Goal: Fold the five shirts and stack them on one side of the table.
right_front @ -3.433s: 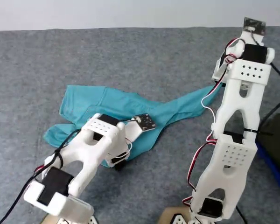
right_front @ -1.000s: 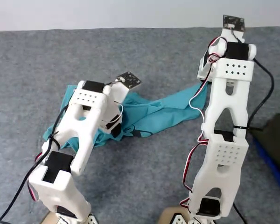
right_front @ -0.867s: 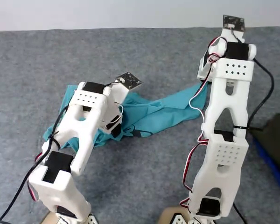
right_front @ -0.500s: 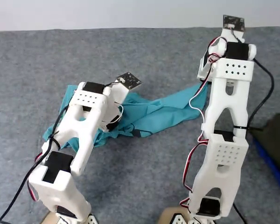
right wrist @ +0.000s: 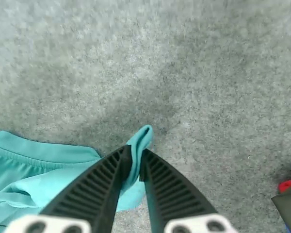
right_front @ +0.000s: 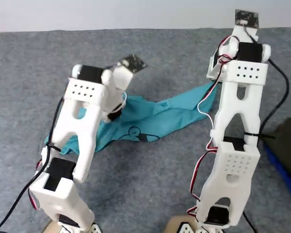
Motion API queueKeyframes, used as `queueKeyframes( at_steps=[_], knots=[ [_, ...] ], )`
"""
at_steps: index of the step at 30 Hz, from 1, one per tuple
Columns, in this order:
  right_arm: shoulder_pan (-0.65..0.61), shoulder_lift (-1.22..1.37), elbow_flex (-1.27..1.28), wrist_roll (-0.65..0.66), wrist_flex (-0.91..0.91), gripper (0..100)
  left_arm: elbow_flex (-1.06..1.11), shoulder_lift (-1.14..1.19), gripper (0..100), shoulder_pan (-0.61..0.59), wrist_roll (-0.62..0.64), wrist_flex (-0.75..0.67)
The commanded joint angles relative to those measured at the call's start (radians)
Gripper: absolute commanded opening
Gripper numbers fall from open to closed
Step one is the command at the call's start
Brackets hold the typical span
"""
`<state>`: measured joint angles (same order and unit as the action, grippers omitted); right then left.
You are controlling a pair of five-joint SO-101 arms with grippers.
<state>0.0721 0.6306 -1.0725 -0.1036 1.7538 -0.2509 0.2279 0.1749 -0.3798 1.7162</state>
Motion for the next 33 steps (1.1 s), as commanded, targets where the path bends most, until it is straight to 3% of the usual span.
queueKeyframes(
  at_steps=[1, 14, 22, 33],
  knots=[
    [-0.002, -0.097, -0.046, 0.044, 0.044, 0.9, -0.107, -0.084, 2, -0.028, 0.012, 0.04],
    [0.145, -0.133, -0.051, 0.107, 0.042, 0.9, -0.108, -0.176, 3, -0.226, -0.043, 0.038],
    [0.082, -0.266, -0.052, 0.118, 0.041, 0.9, -0.154, -0.262, 2, -0.247, -0.043, 0.037],
    [0.05, -0.565, -0.052, 0.183, 0.035, 0.9, -0.47, -0.44, 2, -0.247, -0.044, -0.032]
  ],
)
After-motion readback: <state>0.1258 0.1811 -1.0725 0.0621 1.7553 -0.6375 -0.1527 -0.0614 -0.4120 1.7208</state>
